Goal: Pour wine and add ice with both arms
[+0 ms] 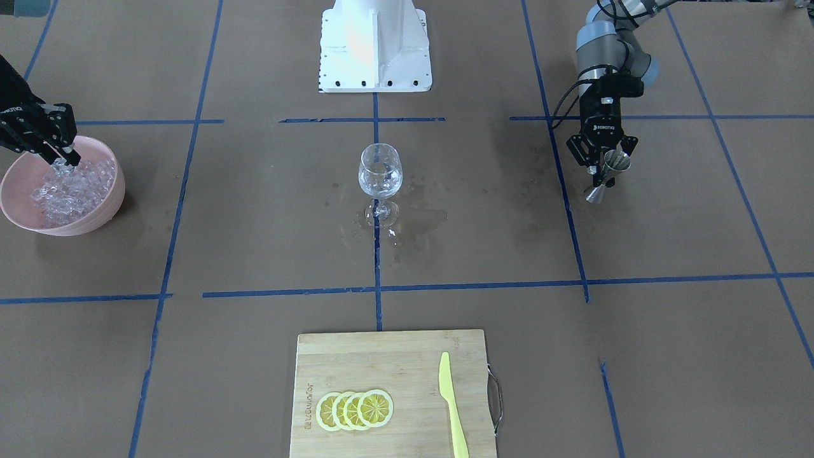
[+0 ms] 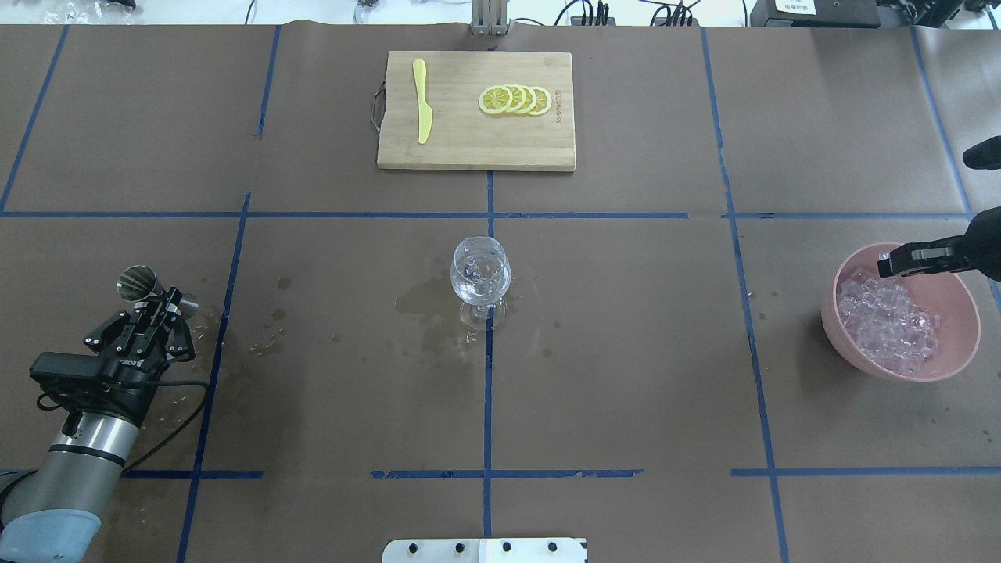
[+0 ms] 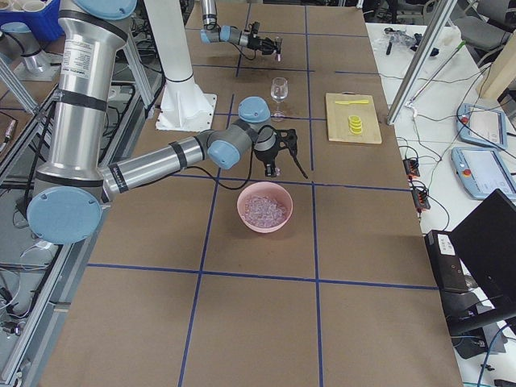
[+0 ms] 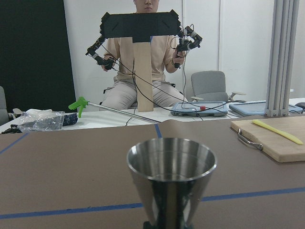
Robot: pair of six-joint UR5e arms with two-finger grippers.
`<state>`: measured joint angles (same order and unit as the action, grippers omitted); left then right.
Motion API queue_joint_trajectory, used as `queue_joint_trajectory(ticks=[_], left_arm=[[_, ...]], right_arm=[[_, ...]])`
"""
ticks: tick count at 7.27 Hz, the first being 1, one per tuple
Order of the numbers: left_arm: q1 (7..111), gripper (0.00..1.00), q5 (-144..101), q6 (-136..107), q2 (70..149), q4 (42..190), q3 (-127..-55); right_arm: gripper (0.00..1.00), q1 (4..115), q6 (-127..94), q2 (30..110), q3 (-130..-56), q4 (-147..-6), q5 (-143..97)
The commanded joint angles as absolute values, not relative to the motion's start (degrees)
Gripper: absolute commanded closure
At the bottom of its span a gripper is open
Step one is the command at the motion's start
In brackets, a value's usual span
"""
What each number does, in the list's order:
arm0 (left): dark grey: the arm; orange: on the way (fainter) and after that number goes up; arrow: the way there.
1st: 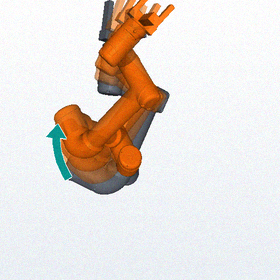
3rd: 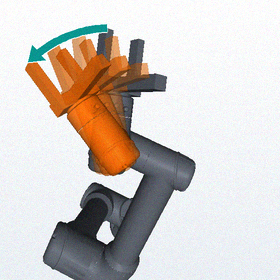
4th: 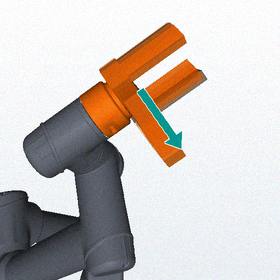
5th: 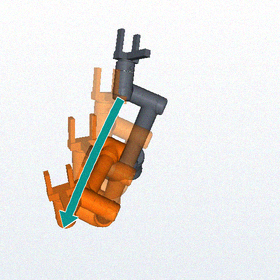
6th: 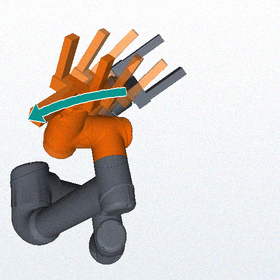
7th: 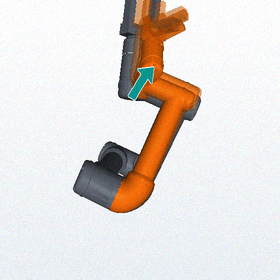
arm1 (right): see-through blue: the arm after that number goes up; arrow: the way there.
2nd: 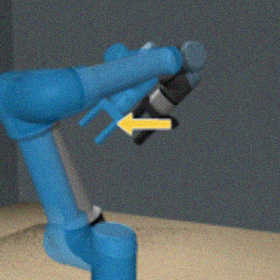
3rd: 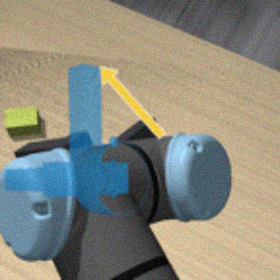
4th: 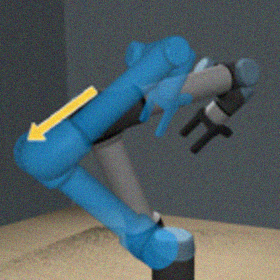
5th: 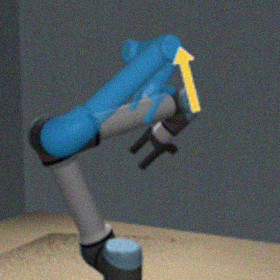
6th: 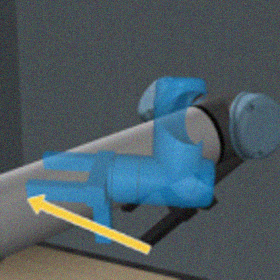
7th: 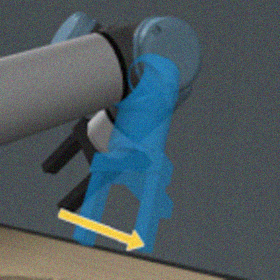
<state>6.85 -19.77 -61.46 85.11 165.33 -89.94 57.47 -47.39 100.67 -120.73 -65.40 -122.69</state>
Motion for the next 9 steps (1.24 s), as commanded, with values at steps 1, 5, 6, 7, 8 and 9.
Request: queue_joint_trajectory(ticks=[1, 5, 6, 7, 8, 9], left_arm=[[6.7, 0.68, -19.9, -61.5, 85.3, 165.2, -89.9], [6.4, 0.67, -20.2, -62.8, 85.5, 165.0, -89.8], [6.4, 0.66, -20.3, -62.8, 85.5, 165.0, -89.7], [6.4, 0.66, -20.4, -62.9, 85.6, 165.0, -89.5], [6.4, 0.67, -21.0, -63.5, 85.6, 165.0, -89.3], [6.4, 0.66, -21.1, -63.5, 86.0, 165.0, -89.2]], right_arm=[[1.0, 57.5, -48.4, 99.1, -120.8, -65.3, -123.6], [1.0, 57.5, -48.5, 98.6, -120.8, -65.3, -123.8], [1.0, 57.5, -48.8, 98.6, -120.8, -65.3, -123.8], [1.0, 57.5, -49.1, 98.6, -120.8, -65.3, -123.8], [1.0, 57.5, -49.1, 98.6, -120.8, -65.3, -123.8], [1.0, 57.4, -49.1, 98.6, -120.7, -65.3, -123.8]])
